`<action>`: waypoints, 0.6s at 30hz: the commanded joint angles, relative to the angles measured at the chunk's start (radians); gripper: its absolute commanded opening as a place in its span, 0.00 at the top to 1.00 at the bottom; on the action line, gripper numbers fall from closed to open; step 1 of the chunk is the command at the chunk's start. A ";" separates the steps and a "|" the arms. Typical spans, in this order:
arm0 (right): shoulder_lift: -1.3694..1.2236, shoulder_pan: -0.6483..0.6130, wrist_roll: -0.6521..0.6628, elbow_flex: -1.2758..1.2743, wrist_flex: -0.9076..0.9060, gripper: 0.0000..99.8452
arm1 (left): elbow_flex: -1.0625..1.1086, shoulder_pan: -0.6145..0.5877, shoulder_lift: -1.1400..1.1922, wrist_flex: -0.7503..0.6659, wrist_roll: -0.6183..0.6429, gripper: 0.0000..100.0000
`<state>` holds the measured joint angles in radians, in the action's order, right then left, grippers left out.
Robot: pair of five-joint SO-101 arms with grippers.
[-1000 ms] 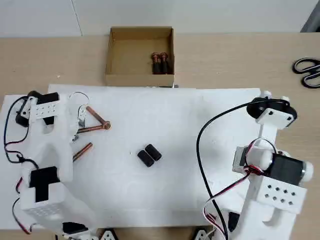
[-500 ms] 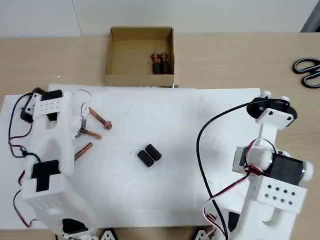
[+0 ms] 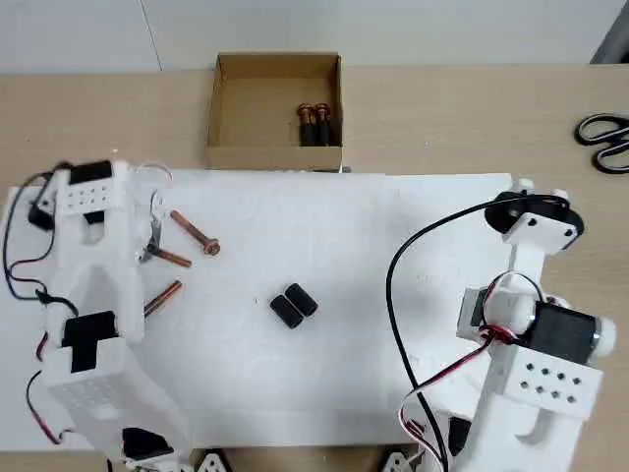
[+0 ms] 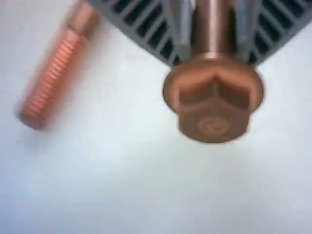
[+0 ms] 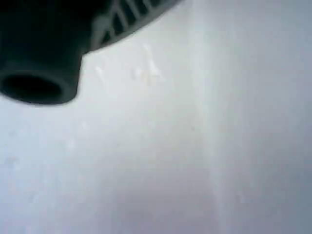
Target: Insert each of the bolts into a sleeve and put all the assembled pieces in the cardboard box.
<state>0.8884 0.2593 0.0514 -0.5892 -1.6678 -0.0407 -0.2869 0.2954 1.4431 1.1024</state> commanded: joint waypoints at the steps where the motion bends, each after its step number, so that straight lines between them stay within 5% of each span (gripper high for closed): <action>1: 0.016 0.005 -0.008 0.110 0.007 1.00 | -0.191 -0.002 -0.015 0.110 -0.051 1.00; 7: 0.016 -0.108 -0.003 0.209 0.004 1.00 | -0.472 0.017 -0.015 0.305 -0.204 1.00; 18: 0.274 -0.472 -0.003 0.212 0.048 1.00 | -0.578 0.213 -0.319 0.310 -0.439 1.00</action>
<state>1.0879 -0.1258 0.0514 -0.3636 -1.6694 -0.5992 -0.1427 0.1112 1.7346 0.6943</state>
